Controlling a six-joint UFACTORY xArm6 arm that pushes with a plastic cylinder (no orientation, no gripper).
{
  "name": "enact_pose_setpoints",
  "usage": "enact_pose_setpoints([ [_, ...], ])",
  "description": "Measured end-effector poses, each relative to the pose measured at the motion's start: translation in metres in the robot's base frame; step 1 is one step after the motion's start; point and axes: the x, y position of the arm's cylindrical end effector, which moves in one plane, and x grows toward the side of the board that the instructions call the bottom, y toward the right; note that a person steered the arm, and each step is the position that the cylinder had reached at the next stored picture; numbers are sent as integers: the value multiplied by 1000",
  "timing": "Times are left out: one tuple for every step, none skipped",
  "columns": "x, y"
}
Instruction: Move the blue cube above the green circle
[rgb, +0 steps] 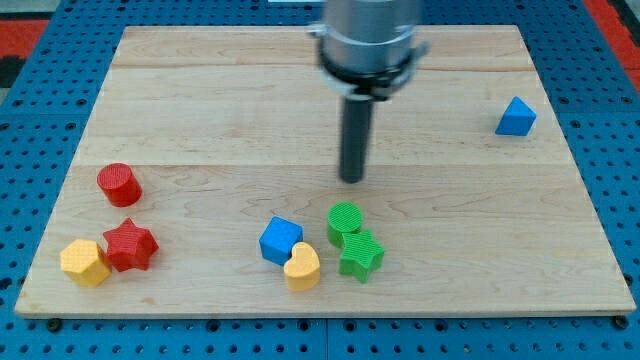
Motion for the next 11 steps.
enact_pose_setpoints([
  [21,-60],
  [59,-74],
  [90,-76],
  [107,-80],
  [117,-74],
  [117,-56],
  [117,-56],
  [107,-52],
  [78,-48],
  [51,-45],
  [26,-23],
])
